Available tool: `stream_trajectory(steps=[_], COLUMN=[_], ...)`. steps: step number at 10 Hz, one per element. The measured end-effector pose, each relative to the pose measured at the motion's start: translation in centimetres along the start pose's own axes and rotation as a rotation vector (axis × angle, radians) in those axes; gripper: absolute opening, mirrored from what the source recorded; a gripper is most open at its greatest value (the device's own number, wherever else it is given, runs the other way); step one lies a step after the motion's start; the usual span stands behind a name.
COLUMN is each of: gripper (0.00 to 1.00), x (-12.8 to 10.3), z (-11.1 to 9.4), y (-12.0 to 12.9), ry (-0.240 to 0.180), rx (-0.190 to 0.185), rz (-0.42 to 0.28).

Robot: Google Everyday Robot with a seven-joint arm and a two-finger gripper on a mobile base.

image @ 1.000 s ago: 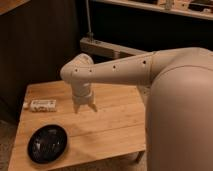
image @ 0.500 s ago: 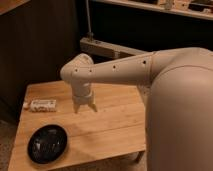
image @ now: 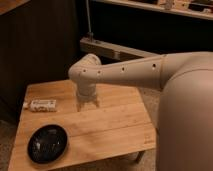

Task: Place the bottle in the ceramic bowl

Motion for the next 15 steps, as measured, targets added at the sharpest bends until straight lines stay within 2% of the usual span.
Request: stream_trajectory(steps=[1, 3, 5, 6, 11, 12, 15], gripper=[0.65, 0.65, 0.65, 0.65, 0.65, 0.65, 0.65], x=[-0.8, -2.6, -4.0, -4.4, -4.8, -5.6, -8.3], z=[-0.1, -0.2, -0.1, -0.1, -0.2, 0.1, 1.1], y=[-0.4, -0.7, -0.7, -1.1, -0.9, 0.1, 3.5], ry=[-0.040, -0.095, -0.114, -0.120, -0.107, -0.109, -0.160], rx=[-0.040, -0.124, -0.166, -0.174, -0.177, -0.195, -0.263], rz=[-0.124, -0.290, -0.343, -0.353, -0.378, -0.423, -0.595])
